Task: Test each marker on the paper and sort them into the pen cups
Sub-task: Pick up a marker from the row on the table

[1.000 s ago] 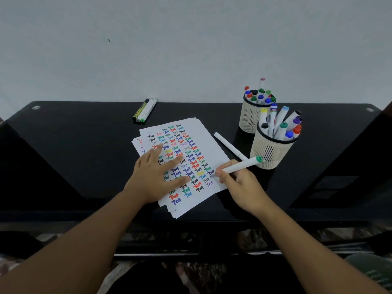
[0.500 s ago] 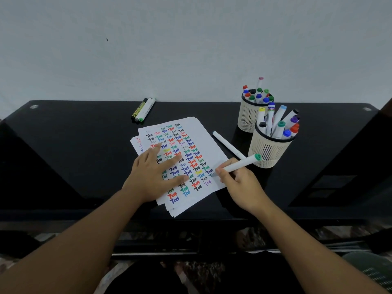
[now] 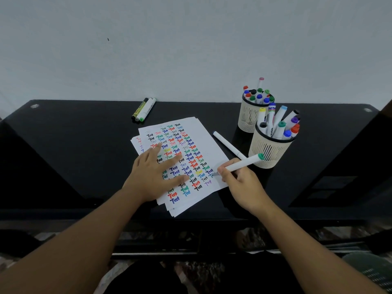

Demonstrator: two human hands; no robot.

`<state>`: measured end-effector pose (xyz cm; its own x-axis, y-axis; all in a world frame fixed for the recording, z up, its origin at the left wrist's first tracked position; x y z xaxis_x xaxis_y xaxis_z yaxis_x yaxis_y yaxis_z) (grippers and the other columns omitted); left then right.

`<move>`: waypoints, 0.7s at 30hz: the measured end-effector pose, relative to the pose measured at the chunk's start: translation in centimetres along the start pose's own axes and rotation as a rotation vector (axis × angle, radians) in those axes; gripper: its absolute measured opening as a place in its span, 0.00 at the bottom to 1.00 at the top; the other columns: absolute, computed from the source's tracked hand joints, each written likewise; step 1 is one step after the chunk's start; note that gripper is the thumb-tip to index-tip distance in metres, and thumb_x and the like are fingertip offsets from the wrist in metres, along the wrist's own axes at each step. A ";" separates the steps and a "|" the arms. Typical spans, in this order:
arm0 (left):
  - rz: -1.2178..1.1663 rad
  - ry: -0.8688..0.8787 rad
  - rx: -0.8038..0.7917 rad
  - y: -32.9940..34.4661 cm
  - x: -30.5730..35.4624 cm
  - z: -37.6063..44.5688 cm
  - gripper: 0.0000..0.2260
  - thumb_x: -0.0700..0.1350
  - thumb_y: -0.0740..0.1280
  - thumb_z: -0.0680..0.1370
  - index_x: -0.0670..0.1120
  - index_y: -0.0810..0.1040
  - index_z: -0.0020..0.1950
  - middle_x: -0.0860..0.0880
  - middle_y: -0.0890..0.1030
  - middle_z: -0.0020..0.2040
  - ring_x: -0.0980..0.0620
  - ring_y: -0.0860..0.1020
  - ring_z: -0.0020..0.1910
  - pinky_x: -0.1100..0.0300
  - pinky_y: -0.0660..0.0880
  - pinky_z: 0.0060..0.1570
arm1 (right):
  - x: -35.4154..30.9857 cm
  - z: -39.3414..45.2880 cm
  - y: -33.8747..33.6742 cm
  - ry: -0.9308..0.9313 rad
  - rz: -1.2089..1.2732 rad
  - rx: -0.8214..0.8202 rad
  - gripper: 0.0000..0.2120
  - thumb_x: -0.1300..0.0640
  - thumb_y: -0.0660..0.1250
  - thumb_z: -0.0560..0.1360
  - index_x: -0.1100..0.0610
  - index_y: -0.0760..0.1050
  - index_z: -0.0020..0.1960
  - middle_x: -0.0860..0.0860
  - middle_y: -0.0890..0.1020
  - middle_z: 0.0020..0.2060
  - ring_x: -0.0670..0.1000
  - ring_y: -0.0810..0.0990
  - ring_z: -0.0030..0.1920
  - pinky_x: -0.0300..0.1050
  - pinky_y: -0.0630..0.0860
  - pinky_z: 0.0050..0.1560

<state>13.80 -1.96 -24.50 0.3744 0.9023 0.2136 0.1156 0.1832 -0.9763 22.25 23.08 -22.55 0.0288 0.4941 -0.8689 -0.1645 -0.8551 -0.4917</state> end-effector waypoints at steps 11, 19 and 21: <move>-0.010 0.000 0.008 0.0 -0.1 0.2 0.38 0.85 0.46 0.67 0.75 0.52 0.77 0.51 0.43 0.83 0.45 0.43 0.82 0.40 0.44 0.79 | -0.3 -0.2 -0.2 -0.005 -0.013 0.008 0.06 0.47 0.65 0.84 0.47 0.77 0.52 0.43 0.82 0.45 0.45 0.80 0.48 0.47 0.80 0.51; -0.005 -0.003 0.004 0.1 -0.1 0.1 0.38 0.85 0.46 0.68 0.75 0.51 0.77 0.51 0.43 0.84 0.44 0.44 0.82 0.39 0.44 0.79 | -0.4 -0.3 -0.4 0.002 -0.028 0.031 0.06 0.47 0.64 0.84 0.48 0.77 0.54 0.43 0.82 0.46 0.44 0.80 0.48 0.41 0.78 0.48; -0.007 -0.002 0.009 0.1 -0.1 0.1 0.38 0.85 0.46 0.67 0.75 0.52 0.76 0.51 0.44 0.84 0.44 0.44 0.82 0.40 0.44 0.79 | -0.5 -0.3 -0.3 -0.003 -0.035 0.021 0.06 0.47 0.64 0.84 0.48 0.77 0.54 0.43 0.82 0.46 0.44 0.80 0.49 0.40 0.78 0.48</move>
<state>13.62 -2.02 -24.64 0.3718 0.9019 0.2201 0.1098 0.1927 -0.9751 22.62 23.08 -22.00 0.0315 0.5241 -0.8511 -0.1839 -0.8340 -0.5203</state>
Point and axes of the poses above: each hand's wrist, its own z-axis towards the middle knuckle, its own y-axis out of the palm, x = y × z, the point moved 8 cm from there along z, towards the middle knuckle
